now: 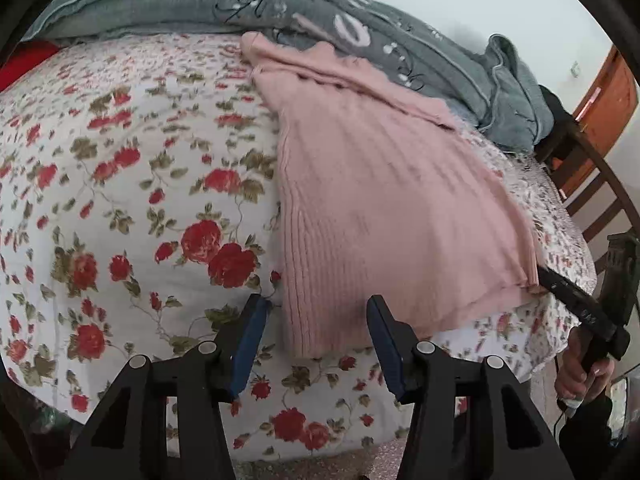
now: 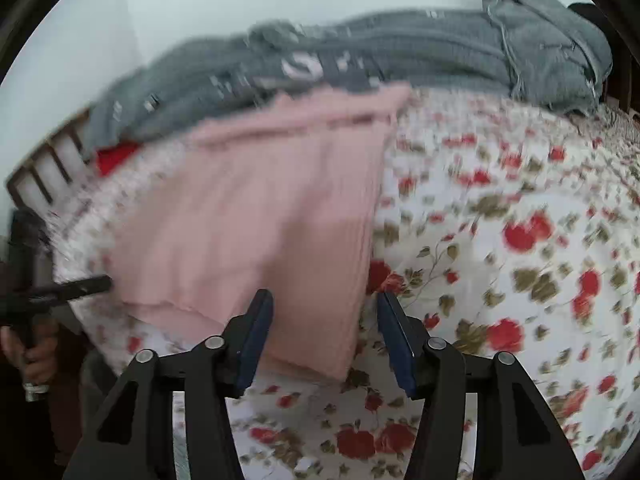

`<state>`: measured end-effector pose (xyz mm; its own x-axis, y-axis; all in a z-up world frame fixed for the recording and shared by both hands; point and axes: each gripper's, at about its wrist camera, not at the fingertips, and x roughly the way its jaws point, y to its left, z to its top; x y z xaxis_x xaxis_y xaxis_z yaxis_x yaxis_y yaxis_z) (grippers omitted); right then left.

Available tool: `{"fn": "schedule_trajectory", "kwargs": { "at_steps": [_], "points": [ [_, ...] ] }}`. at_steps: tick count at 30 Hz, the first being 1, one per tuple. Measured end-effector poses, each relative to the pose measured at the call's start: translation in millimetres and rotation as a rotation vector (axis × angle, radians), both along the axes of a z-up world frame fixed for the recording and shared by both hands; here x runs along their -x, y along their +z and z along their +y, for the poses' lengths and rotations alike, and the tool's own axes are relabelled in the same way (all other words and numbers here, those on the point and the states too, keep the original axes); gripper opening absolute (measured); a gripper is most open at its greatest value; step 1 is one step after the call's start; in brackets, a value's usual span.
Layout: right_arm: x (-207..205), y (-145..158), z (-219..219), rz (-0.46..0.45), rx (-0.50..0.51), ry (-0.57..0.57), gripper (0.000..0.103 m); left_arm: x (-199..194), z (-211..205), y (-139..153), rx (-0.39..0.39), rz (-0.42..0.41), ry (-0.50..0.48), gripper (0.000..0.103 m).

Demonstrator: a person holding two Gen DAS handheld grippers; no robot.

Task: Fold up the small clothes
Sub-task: 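Close the left tool on the hem while the right tool grips the hem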

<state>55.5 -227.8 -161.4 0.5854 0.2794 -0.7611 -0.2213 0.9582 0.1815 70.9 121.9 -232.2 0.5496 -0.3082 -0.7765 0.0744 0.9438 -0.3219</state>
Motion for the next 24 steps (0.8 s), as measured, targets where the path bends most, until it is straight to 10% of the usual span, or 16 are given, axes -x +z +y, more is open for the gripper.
{"fn": "schedule_trajectory", "kwargs": {
  "at_steps": [3,5,7,17,24],
  "points": [
    [8,-7,5,-0.038,0.031,-0.024,0.048,1,0,-1,-0.001,-0.007,0.011,0.048],
    [14,-6,8,-0.046,0.047,0.01,0.005,1,1,-1,-0.003,0.003,0.018,0.026],
    [16,-5,5,-0.026,0.01,0.035,0.005,2,5,0,0.023,0.017,0.019,0.01],
    [16,30,-27,-0.025,-0.157,-0.017,0.004,18,44,34,0.182,-0.014,0.09,0.009],
    [17,49,-30,-0.039,-0.198,-0.017,0.004,21,40,57,0.151,-0.056,0.093,0.009]
  ]
}}
